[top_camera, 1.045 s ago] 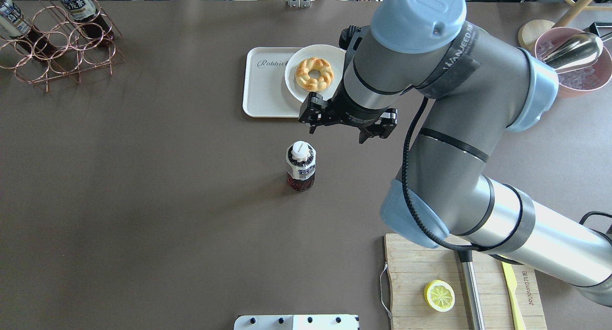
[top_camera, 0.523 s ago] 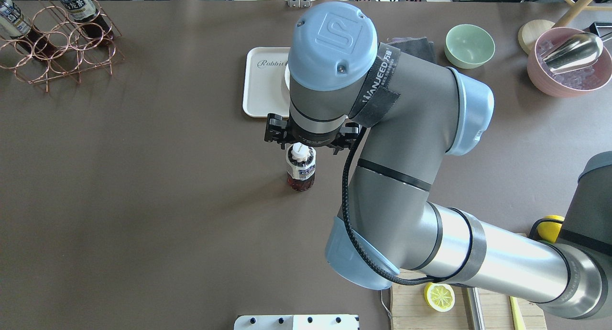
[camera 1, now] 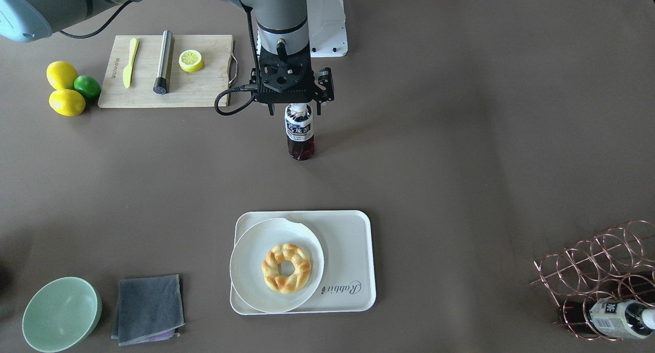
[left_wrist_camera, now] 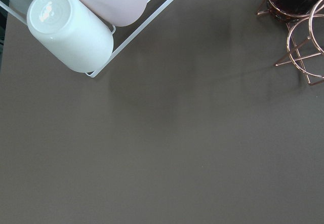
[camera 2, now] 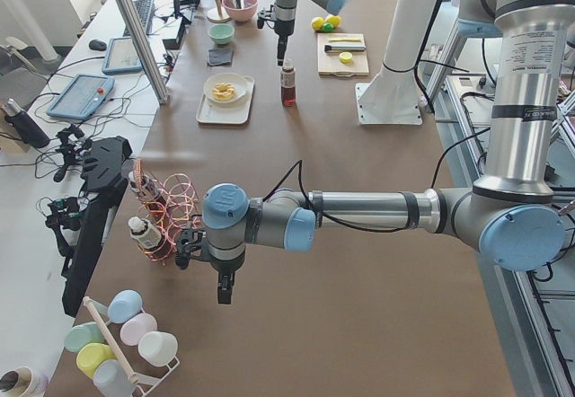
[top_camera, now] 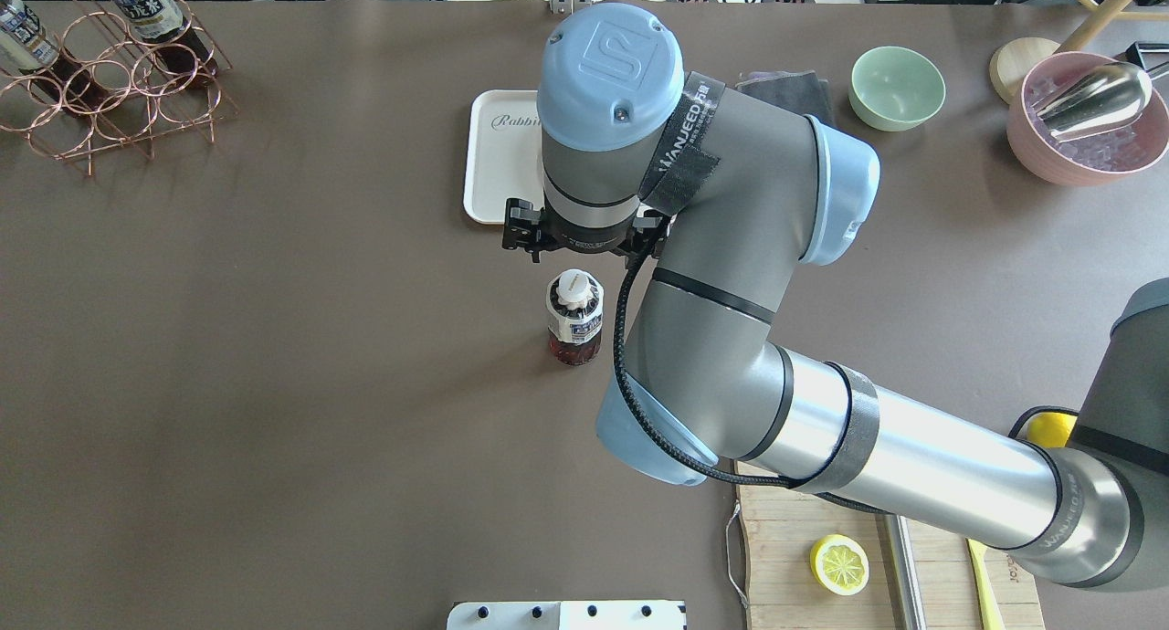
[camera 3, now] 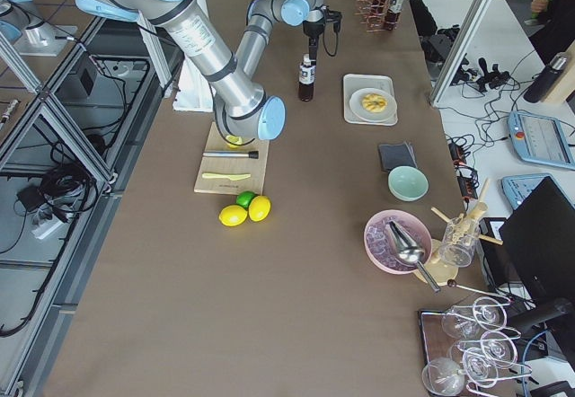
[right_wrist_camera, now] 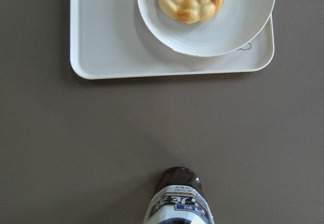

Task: Place tea on tray
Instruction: 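Close the right gripper around the top of the tea bottle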

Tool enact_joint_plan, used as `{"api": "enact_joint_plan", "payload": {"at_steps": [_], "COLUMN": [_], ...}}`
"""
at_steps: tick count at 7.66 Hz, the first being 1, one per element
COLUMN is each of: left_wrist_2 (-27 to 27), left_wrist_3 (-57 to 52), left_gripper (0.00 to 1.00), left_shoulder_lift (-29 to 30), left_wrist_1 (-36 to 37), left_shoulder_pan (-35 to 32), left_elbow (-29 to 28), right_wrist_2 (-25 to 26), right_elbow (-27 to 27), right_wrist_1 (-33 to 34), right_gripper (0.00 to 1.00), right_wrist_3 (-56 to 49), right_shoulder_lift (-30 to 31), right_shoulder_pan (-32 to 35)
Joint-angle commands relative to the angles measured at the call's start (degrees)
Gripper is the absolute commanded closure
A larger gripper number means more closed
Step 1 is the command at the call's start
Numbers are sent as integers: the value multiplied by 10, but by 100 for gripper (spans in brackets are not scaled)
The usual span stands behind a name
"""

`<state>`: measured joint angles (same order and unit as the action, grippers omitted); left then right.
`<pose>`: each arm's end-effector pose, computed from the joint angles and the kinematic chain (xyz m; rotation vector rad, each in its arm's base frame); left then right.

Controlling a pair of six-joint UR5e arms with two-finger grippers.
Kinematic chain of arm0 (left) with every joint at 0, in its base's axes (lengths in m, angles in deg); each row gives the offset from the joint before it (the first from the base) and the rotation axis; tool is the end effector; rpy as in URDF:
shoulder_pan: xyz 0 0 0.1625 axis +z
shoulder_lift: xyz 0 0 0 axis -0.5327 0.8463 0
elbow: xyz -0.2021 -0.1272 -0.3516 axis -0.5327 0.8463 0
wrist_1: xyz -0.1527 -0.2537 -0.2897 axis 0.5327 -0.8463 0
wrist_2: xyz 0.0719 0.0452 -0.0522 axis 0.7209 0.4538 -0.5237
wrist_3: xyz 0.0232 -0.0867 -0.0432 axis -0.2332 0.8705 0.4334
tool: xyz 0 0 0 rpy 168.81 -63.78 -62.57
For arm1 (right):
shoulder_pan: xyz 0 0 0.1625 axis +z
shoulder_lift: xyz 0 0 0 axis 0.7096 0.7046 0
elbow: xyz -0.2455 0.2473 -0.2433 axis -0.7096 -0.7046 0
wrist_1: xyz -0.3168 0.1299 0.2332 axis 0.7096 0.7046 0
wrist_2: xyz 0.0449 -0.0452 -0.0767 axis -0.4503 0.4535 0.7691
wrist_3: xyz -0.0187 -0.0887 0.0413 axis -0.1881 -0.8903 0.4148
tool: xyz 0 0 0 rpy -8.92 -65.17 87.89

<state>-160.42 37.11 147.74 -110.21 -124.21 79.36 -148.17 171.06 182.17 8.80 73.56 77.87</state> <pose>-0.0878 -0.5140 0.6510 0.1184 0.7000 -0.0975 -0.4997 -0.4427 0.0812 0.0793 -0.8291 0.0968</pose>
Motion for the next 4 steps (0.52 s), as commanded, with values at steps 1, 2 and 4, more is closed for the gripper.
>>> {"api": "enact_joint_plan", "payload": {"at_steps": [1, 2, 4], "left_wrist_2": [1, 1, 2], "left_wrist_3": [1, 1, 0], "left_gripper": [2, 2, 2], "left_shoulder_lift": [7, 15, 36], "left_wrist_1": [1, 15, 57], "left_shoulder_pan": [4, 4, 4], "left_elbow": [-4, -4, -4], "right_wrist_2": [-24, -29, -31], "right_elbow": [1, 2, 3], "right_wrist_1": [0, 1, 2], "right_gripper": [7, 12, 13], "right_wrist_3": [-6, -6, -6], "right_shoulder_lift": [2, 2, 4], "right_shoulder_pan": [8, 10, 6]}}
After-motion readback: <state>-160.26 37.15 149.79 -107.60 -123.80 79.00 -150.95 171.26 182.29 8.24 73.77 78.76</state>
